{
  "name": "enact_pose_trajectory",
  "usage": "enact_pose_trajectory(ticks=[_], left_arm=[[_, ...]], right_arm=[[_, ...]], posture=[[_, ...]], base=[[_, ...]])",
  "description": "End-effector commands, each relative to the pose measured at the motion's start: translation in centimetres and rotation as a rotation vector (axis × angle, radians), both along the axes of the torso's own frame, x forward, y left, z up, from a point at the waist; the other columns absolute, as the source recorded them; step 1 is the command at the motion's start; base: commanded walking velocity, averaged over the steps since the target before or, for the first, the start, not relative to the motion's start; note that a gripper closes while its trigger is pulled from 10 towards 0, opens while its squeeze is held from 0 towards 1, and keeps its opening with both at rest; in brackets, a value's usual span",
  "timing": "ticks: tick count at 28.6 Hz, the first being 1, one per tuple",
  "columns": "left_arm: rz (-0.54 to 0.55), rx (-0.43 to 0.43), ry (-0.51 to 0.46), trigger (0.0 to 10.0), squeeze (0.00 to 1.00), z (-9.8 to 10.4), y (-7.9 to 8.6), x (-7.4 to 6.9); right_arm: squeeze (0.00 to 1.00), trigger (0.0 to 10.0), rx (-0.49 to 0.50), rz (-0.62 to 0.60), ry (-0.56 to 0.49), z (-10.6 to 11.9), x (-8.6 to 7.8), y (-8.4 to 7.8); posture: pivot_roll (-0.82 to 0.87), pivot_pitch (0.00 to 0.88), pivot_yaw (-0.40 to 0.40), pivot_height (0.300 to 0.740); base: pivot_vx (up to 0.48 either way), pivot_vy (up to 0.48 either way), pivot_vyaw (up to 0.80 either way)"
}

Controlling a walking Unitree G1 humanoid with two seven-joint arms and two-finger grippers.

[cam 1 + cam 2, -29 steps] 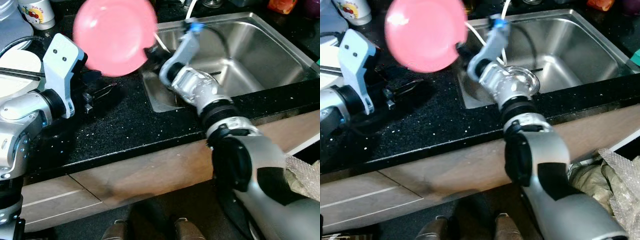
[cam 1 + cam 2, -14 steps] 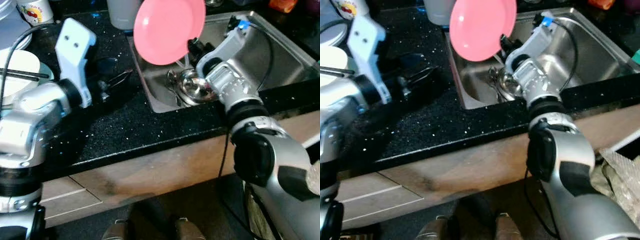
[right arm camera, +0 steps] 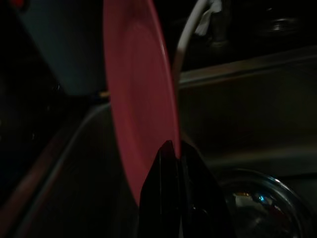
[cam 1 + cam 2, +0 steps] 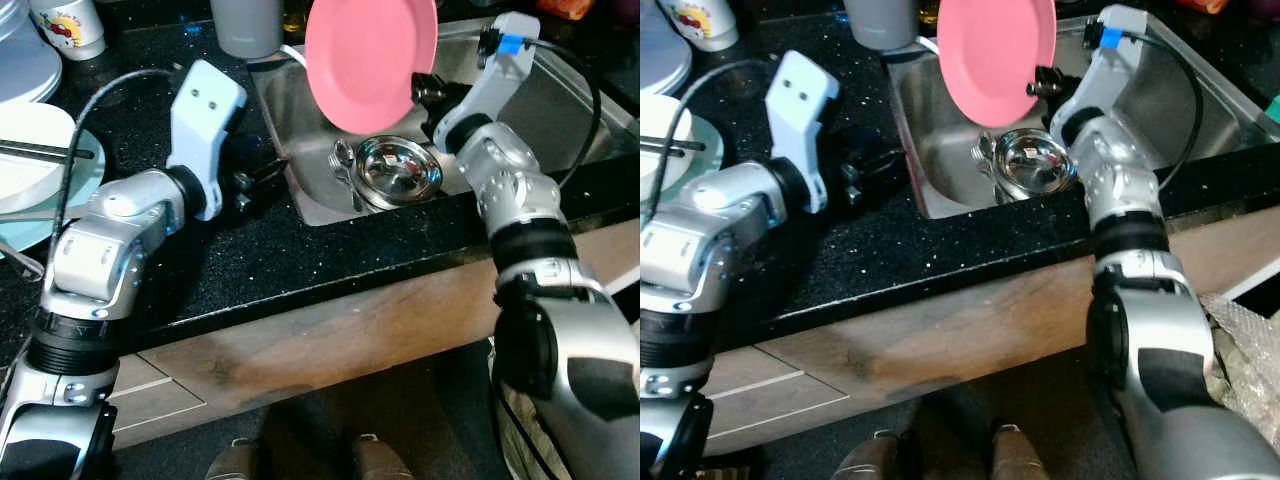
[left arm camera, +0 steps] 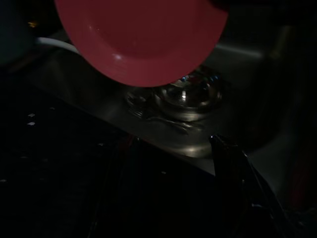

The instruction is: Kitchen organization

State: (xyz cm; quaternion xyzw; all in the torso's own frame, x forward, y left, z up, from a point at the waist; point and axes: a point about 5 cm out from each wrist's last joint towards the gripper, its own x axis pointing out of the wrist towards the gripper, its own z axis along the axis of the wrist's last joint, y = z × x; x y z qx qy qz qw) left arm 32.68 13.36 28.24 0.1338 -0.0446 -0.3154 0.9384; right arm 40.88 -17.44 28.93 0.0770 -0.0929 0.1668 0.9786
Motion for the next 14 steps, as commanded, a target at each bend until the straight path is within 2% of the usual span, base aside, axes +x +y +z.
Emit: enact_pose_trajectory(ticks=[1,2,3,14], left_arm=[[-0.016,0.018,0.014,10.0,0.00,-0.5,-0.5,0.0],[-0.025,0.019,0.014,10.0,0.00,-0.5,-0.6,0.0],[-0.042,0.022,0.015,10.0,0.00,-0.5,-1.0,0.0],[-0.083,0.048,-0.005,10.0,0.00,-0.1,-2.2,0.3]], right_arm=[[0.00,3.7,-0.041,0.023,0.003,0.0,-0.2,0.2],[0.00,4.0,-0.057,0.028,0.009,-0.2,-0.3,0.2],[0.00,10.0,-0.104,0.030,0.033,-0.5,-0.4,0.1],[0.00,10.0,-0.298,-0.023,0.096,-1.3,-0.4,-0.8]], posture=[[0.03,0.186,0.032,0.740],[0.03,0.184,0.033,0.740],[0.03,0.182,0.036,0.740],[0.03,0.177,0.038,0.740]], base=[[0.000,0.000,0.00],[0.000,0.000,0.00],[0.000,0.000,0.00],[0.000,0.000,0.00]])
